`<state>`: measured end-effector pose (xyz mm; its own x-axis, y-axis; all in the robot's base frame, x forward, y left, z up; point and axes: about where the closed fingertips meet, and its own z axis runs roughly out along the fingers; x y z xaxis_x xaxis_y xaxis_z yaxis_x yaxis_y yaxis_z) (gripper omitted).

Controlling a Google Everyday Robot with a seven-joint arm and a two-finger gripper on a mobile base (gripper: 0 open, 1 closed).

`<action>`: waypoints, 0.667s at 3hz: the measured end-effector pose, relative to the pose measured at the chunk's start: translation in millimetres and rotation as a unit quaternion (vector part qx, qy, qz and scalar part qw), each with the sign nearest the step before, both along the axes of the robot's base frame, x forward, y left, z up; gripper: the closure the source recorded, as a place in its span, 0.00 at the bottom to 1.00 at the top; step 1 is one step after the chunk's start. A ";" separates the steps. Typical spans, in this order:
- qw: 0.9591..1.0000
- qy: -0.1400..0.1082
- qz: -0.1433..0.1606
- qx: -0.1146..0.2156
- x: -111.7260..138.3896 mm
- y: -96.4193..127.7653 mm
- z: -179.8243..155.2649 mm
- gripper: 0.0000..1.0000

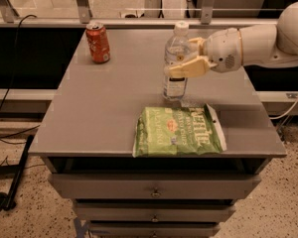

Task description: Move blue plastic bottle near green jalapeno chip bag

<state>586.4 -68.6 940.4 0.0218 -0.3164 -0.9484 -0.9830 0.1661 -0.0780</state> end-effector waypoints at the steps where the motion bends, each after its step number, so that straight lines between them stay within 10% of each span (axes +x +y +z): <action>1: 1.000 0.009 0.009 -0.015 -6.4 2.5 -13.1 0.76; 2: 0.999 0.020 0.017 -0.021 -9.3 5.1 -26.3 0.53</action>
Offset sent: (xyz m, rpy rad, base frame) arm -0.0124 0.0022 -0.0419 -0.0596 0.0668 0.0431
